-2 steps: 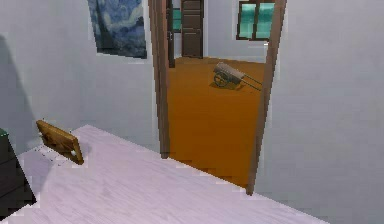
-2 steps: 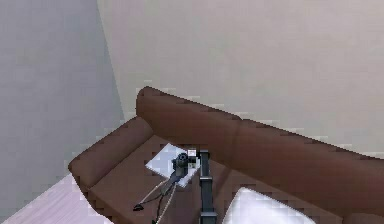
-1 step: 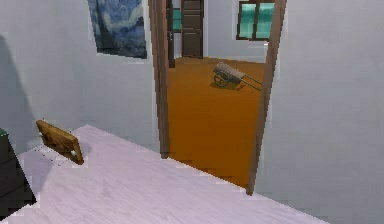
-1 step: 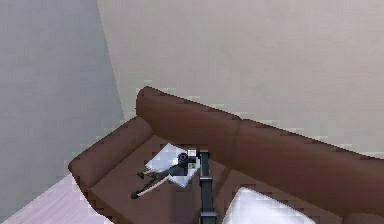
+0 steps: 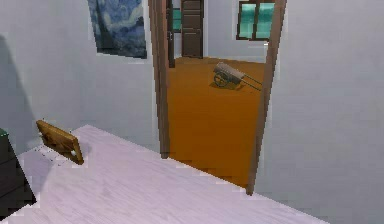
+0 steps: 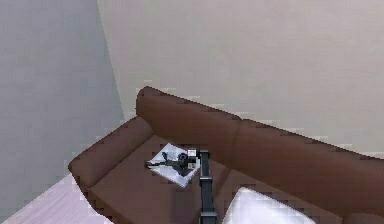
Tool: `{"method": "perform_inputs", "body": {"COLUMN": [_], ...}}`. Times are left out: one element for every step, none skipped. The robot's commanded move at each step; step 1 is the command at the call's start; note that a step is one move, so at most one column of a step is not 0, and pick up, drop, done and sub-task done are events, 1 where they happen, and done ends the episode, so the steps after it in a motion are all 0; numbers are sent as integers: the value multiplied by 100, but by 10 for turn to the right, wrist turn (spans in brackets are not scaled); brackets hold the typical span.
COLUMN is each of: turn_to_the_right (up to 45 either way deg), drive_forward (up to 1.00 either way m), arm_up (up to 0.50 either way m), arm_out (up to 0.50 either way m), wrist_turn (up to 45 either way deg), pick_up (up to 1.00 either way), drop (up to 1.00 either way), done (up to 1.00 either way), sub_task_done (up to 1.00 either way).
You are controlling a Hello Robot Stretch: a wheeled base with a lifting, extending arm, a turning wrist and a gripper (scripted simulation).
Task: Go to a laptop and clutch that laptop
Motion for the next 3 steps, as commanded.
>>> {"method": "perform_inputs", "body": {"turn_to_the_right": [0, 0, 0], "drive_forward": [0, 0, 0], "arm_up": [0, -30, 0], "arm_out": [0, 0, 0], "wrist_turn": [390, 0, 0], "pick_up": [0, 0, 100], "drop": [0, 0, 0], "done": [0, 0, 0], "sub_task_done": [0, 0, 0]}}
